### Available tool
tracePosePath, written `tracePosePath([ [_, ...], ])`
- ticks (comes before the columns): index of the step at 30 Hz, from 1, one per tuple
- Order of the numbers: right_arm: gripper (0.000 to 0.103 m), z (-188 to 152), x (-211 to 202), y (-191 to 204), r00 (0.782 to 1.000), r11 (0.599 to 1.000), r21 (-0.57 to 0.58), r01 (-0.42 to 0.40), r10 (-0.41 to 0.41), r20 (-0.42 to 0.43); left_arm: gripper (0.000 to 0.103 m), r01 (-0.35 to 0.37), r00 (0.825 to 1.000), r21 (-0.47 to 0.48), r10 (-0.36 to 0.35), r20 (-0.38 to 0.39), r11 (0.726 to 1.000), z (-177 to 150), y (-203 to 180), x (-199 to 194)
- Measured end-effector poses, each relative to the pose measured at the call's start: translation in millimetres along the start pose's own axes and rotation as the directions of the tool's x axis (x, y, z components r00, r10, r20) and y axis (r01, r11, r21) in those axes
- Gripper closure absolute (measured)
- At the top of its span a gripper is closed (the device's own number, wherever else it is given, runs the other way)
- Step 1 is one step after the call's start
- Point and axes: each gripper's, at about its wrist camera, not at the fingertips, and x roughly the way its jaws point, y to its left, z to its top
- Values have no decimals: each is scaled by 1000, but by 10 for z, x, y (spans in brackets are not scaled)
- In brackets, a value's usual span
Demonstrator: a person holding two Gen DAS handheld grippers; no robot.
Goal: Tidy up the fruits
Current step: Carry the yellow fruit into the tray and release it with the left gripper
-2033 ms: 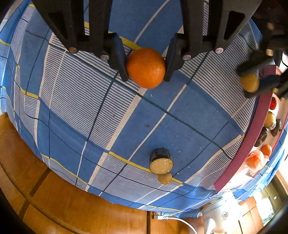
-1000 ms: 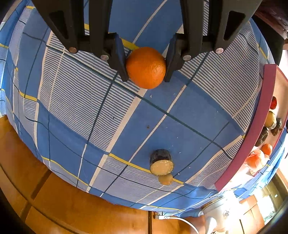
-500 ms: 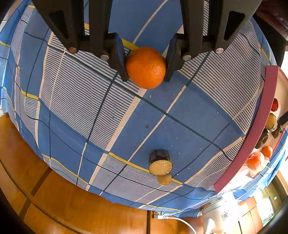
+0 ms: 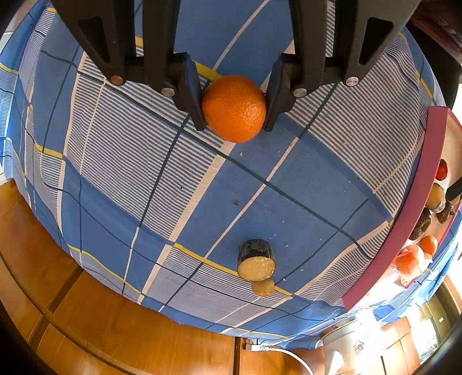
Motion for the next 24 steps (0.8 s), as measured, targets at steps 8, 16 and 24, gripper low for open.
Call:
tracePosePath([
  [8, 64, -4, -11, 8, 1000, 1000, -1, 4, -4, 0, 78, -6, 1000, -16, 6, -4, 1000, -3, 42, 9],
  [16, 64, -10, -18, 14, 1000, 1000, -2, 5, -5, 1, 69, -16, 1000, -30, 16, 2, 999, -2, 71, -2],
  [24, 64, -12, -21, 16, 1000, 1000, -3, 5, -5, 1, 69, -15, 1000, -35, 16, 13, 999, 9, 88, -28],
])
